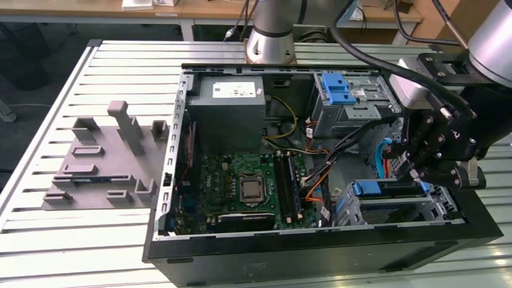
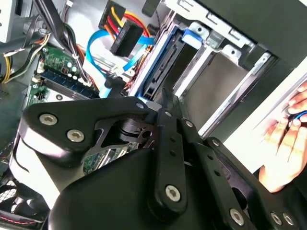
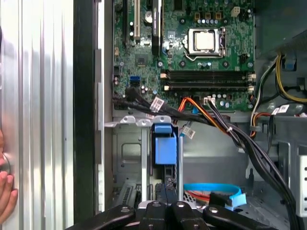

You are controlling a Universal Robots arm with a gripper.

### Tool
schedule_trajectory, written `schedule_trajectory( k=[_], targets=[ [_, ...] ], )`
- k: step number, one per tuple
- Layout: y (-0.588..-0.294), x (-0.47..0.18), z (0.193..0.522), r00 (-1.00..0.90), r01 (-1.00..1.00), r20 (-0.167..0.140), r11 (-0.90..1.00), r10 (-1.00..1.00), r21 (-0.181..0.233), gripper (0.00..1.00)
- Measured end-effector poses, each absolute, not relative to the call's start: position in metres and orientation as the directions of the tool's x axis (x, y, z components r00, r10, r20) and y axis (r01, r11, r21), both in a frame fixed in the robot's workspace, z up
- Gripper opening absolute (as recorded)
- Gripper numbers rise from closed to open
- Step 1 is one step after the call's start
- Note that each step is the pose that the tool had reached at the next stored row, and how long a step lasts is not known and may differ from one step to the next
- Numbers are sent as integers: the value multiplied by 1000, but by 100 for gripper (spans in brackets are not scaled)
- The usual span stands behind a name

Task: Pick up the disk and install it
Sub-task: 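Insert the first disk wire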

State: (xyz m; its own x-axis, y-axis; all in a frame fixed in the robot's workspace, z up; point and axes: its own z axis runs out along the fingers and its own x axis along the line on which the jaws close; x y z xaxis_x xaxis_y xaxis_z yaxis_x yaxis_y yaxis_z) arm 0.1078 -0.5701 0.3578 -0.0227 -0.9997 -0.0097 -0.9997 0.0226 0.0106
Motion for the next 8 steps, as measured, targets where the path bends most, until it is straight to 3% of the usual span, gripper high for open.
schedule_trajectory(
  k=[8],
  targets=[
    [-568, 108, 362, -23, -1000, -10, 23, -1000, 11, 11]
  ],
)
